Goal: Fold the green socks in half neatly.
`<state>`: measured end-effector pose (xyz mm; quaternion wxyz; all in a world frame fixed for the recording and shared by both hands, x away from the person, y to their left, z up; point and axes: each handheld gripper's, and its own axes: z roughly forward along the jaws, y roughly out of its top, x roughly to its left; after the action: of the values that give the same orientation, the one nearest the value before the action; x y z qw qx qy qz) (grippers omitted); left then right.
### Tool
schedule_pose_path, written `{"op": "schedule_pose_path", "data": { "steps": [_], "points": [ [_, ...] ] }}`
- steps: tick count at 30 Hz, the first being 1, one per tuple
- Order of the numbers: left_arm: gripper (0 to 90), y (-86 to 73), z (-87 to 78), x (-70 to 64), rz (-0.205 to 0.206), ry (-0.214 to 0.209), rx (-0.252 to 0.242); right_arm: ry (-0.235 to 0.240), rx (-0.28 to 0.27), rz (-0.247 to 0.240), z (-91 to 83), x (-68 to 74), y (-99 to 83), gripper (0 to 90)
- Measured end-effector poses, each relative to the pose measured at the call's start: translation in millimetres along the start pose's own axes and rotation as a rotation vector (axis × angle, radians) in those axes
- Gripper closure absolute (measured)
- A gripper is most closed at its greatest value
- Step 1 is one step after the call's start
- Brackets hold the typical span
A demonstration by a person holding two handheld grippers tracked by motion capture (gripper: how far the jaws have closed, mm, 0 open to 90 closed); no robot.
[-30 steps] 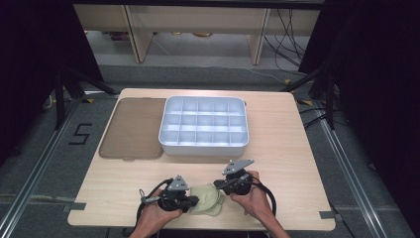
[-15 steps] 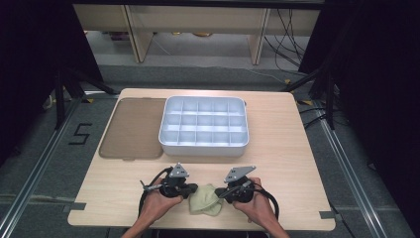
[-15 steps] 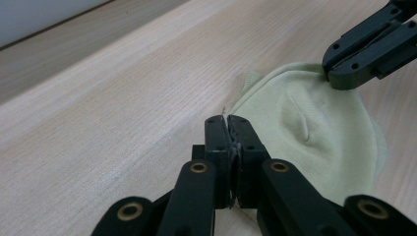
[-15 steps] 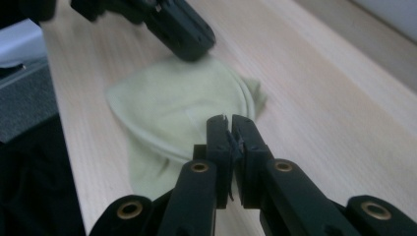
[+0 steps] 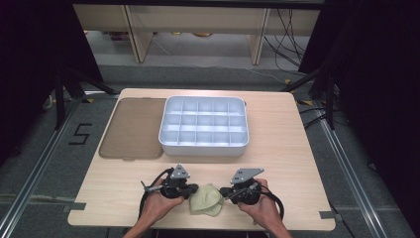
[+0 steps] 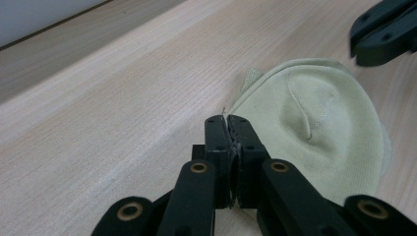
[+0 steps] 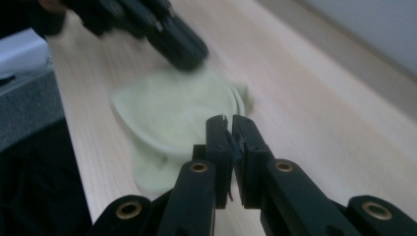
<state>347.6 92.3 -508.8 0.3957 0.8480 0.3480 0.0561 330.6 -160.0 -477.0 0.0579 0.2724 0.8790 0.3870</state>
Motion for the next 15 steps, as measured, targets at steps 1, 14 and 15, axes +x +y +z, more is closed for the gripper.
{"op": "schedule_pose_path", "data": {
  "steps": [1,14,15],
  "points": [
    [86.6,0.0,0.1,-0.1,0.002,0.0,0.0,0.016,-0.018,-0.009,0.7,3.8,3.6,86.3],
    [86.4,-1.0,-0.1,-0.4,-0.004,-0.005,-0.004,0.092,0.08,-0.007,20.8,13.4,-12.6,86.9],
    [86.4,-1.0,-0.1,-0.4,-0.004,-0.005,-0.004,0.092,0.08,-0.007,20.8,13.4,-12.6,86.9]
  ]
}}
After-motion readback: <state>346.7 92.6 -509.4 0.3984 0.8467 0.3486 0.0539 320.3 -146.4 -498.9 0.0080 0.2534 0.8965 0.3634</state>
